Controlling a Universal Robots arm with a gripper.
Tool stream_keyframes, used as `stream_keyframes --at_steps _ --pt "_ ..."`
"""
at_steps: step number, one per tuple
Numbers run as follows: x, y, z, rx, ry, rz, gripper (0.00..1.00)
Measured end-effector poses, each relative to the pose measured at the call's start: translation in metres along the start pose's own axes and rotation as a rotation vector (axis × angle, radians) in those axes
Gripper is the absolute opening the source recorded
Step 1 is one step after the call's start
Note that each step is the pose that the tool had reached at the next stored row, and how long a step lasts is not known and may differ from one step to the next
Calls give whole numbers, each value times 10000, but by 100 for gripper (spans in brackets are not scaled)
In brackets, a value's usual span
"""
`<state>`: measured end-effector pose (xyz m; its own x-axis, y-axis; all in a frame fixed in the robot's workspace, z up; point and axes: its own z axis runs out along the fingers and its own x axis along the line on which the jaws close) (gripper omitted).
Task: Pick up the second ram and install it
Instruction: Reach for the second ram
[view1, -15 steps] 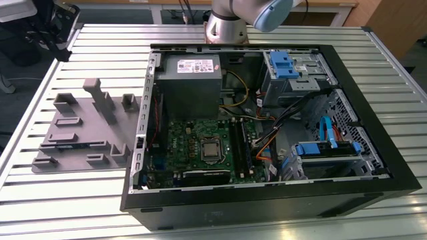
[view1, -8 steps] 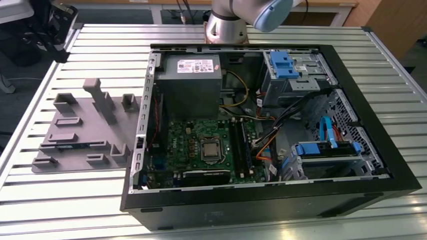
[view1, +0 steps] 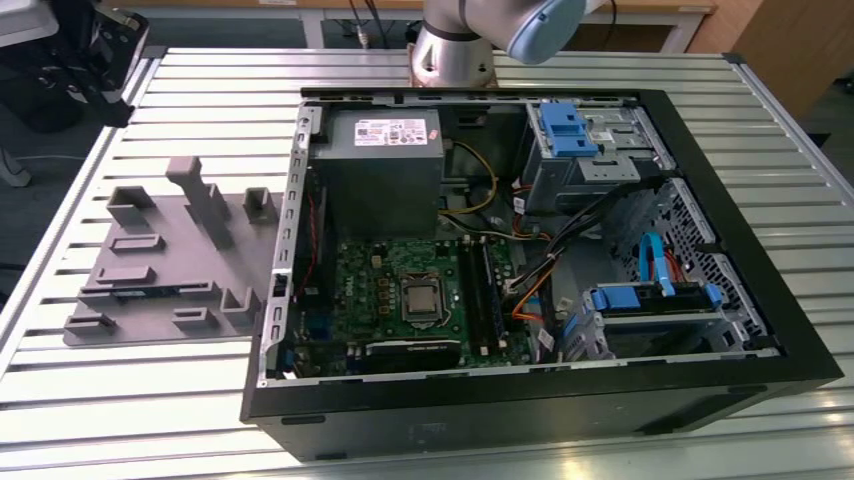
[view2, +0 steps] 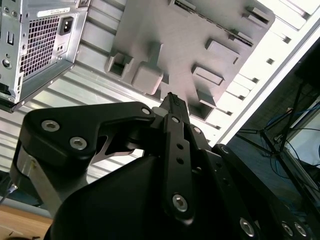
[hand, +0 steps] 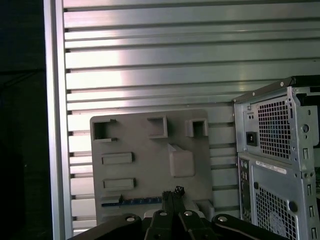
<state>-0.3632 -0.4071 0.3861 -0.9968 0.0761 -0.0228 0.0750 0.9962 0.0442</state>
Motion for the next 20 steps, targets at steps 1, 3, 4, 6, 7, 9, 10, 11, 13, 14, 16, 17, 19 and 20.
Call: stream_keyframes --at_steps 1,3,4,6,7,9,10,11,13,14,16,17,19,20 --pt "2 0 0 0 -1 1 11" --pt "2 0 0 0 -1 1 11" --pt "2 0 0 0 0 1 11" --pt "3 0 0 0 -1 1 11" --pt "4 0 0 0 -1 1 11" --pt "5 0 0 0 -1 1 11" --pt "6 0 0 0 0 1 11" --pt "7 -1 0 0 -1 1 11" --pt "9 -1 0 0 -1 1 11" --pt "23 -1 0 0 0 2 11" --pt "32 -2 0 -1 -1 1 11" --pt "36 -3 -1 -1 -1 1 11" --pt "44 -3 -1 0 0 1 11" --pt "48 -3 -1 0 -1 1 11"
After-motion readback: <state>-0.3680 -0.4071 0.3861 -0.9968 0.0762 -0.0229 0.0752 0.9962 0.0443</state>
